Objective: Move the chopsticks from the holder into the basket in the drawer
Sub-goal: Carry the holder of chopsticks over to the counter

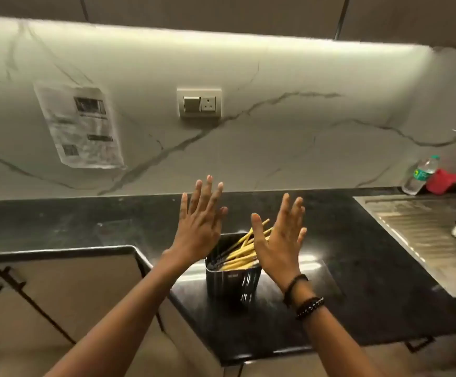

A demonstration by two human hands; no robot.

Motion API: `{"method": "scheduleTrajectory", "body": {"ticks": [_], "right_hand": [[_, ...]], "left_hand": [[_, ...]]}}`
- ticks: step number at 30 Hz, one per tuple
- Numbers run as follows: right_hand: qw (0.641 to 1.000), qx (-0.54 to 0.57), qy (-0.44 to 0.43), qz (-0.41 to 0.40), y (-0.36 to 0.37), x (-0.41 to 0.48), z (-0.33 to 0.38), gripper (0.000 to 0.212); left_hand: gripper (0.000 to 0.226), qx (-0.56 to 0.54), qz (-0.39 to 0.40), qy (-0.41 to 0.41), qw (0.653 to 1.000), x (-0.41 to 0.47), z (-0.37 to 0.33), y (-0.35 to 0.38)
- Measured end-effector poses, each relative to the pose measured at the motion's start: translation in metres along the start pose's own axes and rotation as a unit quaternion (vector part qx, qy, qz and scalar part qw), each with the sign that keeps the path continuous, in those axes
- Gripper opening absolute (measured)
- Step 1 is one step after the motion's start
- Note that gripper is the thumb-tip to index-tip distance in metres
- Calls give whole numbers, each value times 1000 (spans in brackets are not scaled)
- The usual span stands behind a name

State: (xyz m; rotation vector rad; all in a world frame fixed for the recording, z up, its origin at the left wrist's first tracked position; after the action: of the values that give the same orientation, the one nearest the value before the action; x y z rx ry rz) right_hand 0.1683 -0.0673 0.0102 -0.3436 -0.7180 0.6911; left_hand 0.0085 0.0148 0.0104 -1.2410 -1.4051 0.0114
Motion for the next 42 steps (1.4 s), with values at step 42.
{"method": "scheduleTrajectory", "body": {"ticks": [42], "right_hand": [[870, 303, 266, 284, 4, -107, -74, 45]], "left_hand": [[47, -159, -102, -519, 834, -213, -22, -17]]}}
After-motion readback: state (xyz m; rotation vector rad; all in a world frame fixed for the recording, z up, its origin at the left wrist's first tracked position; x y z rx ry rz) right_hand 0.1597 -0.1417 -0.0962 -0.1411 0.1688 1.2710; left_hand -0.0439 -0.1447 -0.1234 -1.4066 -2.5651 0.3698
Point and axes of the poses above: each hand's wrist, its own x-axis towards the middle knuckle, its own y-axis out of the palm, z = x × y, the point moved 2 cm from there along x, towards the middle knuckle, and after that the axes turned 15 degrees about -z, right-handed, at the moved point
